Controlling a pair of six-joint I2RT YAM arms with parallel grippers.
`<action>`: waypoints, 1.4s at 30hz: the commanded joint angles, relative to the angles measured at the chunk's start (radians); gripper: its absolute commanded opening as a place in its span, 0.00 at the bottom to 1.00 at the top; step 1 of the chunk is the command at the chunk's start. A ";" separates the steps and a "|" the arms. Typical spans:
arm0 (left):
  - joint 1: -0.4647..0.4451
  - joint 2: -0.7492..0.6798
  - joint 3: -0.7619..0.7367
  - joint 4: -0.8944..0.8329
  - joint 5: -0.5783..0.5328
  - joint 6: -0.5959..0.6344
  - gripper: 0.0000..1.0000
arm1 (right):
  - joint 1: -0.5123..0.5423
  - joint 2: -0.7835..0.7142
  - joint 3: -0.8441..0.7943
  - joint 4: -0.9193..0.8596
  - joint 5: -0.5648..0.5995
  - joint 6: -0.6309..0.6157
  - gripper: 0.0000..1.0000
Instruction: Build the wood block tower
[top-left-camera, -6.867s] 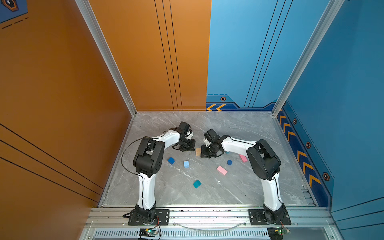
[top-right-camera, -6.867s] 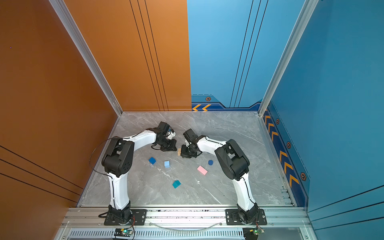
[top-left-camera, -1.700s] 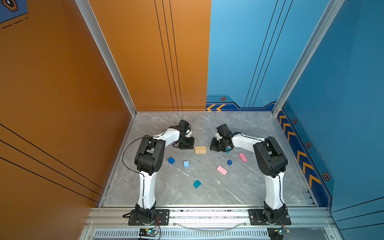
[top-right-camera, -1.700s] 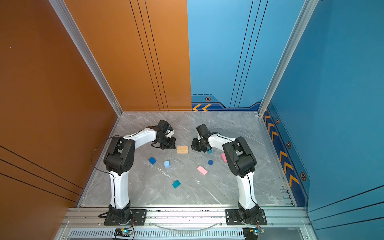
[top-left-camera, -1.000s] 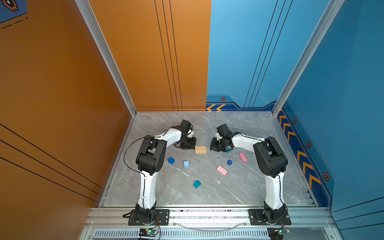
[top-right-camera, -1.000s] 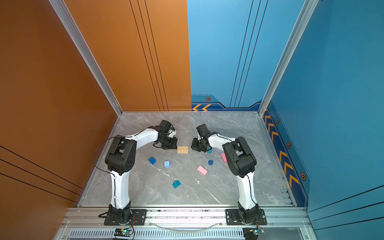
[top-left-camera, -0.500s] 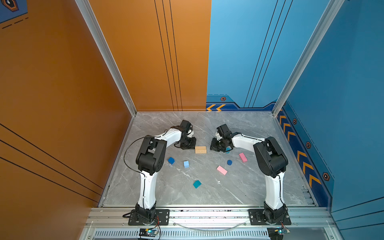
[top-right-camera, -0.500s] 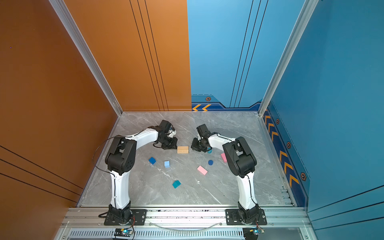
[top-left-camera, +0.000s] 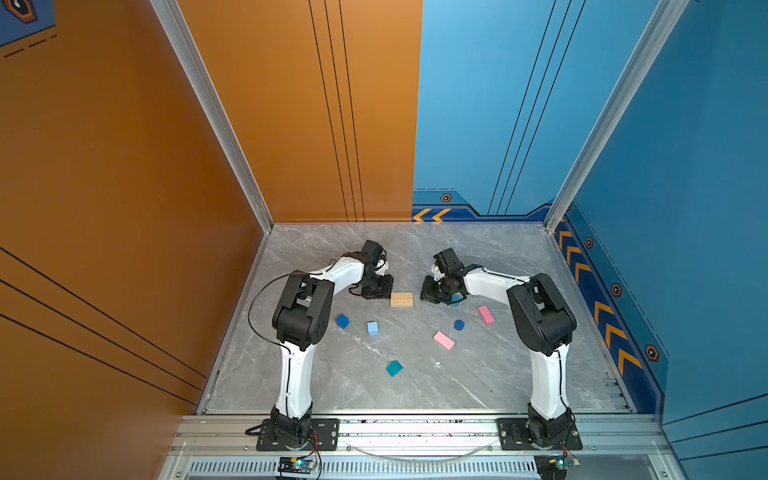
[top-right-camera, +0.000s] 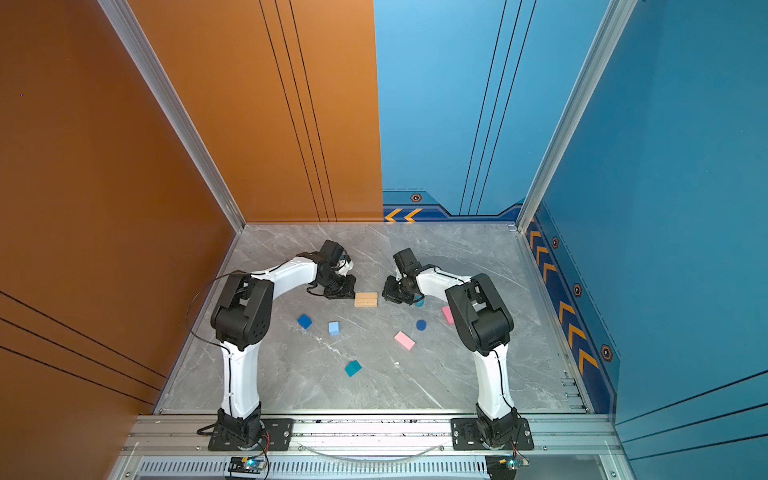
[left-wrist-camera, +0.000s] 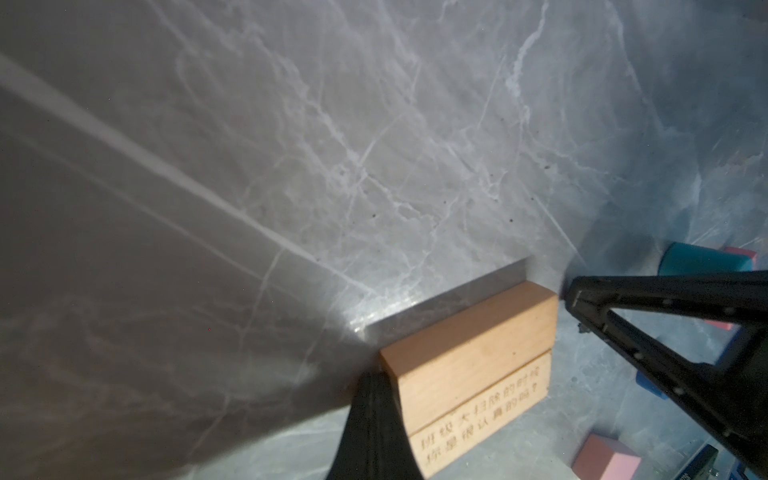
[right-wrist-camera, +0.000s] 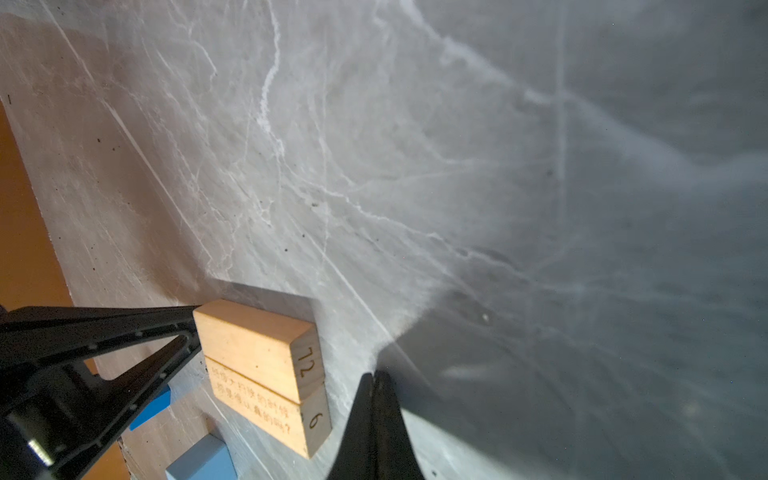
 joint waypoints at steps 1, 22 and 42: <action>-0.008 0.024 -0.003 -0.030 0.002 -0.005 0.00 | -0.012 -0.021 -0.031 -0.047 0.029 0.010 0.00; 0.070 -0.132 -0.041 -0.030 -0.023 0.007 0.00 | 0.005 -0.204 -0.026 -0.178 0.073 -0.069 0.00; -0.123 -0.636 -0.516 0.189 -0.094 -0.057 0.01 | 0.201 -0.470 -0.167 -0.563 0.318 -0.380 0.55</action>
